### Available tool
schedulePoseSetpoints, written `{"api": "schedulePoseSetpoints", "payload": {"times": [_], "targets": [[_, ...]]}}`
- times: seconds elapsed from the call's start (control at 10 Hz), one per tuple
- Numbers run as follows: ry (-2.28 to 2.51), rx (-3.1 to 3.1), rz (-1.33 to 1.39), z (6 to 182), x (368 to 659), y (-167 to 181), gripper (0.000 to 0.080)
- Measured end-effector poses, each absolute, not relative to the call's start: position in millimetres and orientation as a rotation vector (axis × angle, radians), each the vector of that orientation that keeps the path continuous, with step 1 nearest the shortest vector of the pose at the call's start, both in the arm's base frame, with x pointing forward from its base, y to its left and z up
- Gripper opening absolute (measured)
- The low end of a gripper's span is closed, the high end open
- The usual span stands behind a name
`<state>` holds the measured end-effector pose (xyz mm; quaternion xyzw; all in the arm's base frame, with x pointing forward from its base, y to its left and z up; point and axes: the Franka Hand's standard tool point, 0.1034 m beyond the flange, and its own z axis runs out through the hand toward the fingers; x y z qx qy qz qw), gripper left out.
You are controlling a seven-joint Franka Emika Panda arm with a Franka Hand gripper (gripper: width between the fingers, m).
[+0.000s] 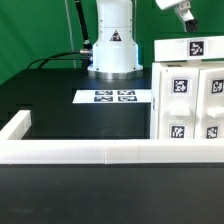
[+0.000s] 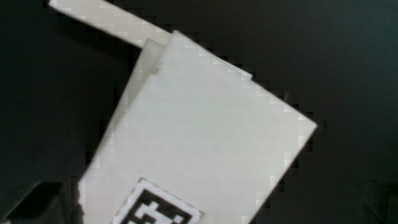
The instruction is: Assemble cabinet
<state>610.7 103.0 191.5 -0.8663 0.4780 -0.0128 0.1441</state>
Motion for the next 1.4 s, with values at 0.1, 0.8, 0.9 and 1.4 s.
{"api": "schedulePoseSetpoints", "payload": {"times": [0.1, 0.8, 0.9, 1.4], "targets": [[1.205, -2.595, -0.056, 192.7, 610.6, 105.3, 0.0797], [0.359, -2.885, -0.185, 194.3, 611.0, 105.3, 0.0797], [0.083, -2.934, -0.218, 194.4, 611.0, 104.8, 0.0797], [-0.645, -2.922, -0.199, 189.4, 607.1, 102.7, 0.0797]]}}
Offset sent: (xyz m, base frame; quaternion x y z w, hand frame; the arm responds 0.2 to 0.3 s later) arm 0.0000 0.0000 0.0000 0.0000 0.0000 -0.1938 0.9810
